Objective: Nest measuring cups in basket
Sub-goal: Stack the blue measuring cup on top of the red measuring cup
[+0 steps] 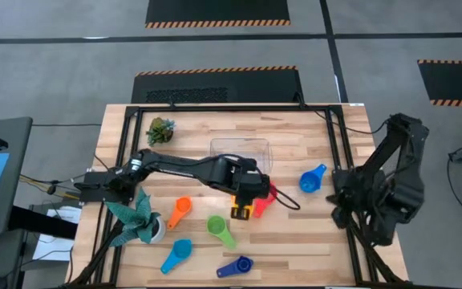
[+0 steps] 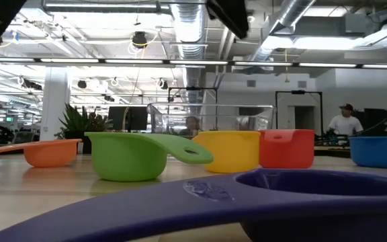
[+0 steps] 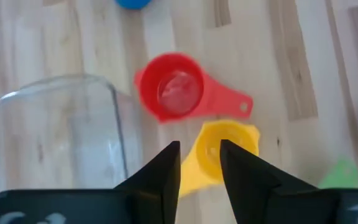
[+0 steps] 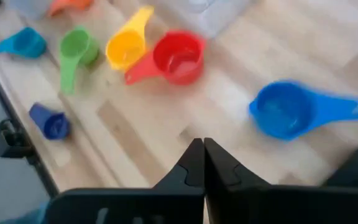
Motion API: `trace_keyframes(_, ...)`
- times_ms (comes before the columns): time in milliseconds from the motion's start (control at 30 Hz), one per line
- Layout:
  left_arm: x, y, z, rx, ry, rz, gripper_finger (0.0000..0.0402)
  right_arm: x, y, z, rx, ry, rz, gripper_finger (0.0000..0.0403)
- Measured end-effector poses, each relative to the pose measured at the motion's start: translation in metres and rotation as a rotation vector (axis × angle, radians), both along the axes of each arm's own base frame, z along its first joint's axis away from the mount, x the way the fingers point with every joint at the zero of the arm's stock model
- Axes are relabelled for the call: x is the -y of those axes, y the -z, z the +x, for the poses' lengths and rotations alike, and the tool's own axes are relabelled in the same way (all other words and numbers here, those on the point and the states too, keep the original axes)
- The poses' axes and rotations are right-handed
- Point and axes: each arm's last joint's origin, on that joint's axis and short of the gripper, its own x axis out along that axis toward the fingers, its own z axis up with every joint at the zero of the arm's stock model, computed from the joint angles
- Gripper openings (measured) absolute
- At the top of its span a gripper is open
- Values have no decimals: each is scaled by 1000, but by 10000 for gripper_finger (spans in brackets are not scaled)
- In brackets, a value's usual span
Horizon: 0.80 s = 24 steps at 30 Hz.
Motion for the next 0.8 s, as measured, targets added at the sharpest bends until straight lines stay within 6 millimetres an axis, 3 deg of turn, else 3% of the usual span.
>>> trace_keyframes(233, -6, -28, -29, -41, -10, 38, 75, 20, 56, 18, -237, 211, -77, 11)
trace_keyframes(633, -17, -44, -58, -131, -106, 123, 12, 64, 91, 64, -381, 116, -63, 8)
trace_keyframes(800, -13, -52, -64, -106, -114, 118, 3, 80, 102, 68, -445, 92, -69, 9)
